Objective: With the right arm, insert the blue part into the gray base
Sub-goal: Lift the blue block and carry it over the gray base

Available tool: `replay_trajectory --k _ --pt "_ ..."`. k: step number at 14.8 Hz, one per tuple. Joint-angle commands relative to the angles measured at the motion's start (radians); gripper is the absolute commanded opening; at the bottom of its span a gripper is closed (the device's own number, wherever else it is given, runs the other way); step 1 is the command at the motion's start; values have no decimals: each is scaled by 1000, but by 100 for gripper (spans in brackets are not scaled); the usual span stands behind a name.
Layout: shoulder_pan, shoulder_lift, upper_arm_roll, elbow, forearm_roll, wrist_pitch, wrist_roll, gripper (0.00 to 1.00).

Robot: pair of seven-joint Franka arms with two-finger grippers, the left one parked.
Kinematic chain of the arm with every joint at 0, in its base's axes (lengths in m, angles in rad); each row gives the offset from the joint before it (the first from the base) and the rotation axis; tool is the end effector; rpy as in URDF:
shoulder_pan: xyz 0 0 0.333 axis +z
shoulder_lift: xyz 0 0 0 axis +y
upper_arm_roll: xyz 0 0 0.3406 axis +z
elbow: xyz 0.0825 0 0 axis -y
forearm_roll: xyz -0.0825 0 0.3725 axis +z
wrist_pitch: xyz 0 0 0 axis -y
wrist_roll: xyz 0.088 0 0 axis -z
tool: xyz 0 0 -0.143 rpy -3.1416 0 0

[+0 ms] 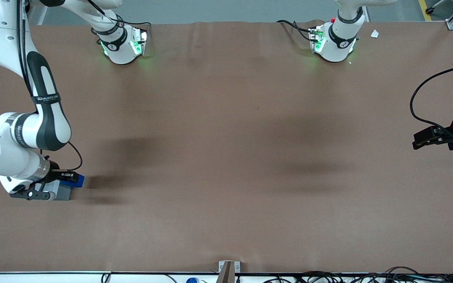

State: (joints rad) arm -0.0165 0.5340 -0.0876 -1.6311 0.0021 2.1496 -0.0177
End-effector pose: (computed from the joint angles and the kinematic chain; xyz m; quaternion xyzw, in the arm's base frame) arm 0.6820 -0.0642 0.3008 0.9990 -0.0378 -0.0081 0.0210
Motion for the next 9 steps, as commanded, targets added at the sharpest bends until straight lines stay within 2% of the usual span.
replay_trajectory --k 1,7,9 --pt "-19 -3 15 65 4 -57 -28 1" --pt "-33 -5 12 96 -8 -60 -31 0" --pt "-33 -5 12 102 -11 -117 -28 0"
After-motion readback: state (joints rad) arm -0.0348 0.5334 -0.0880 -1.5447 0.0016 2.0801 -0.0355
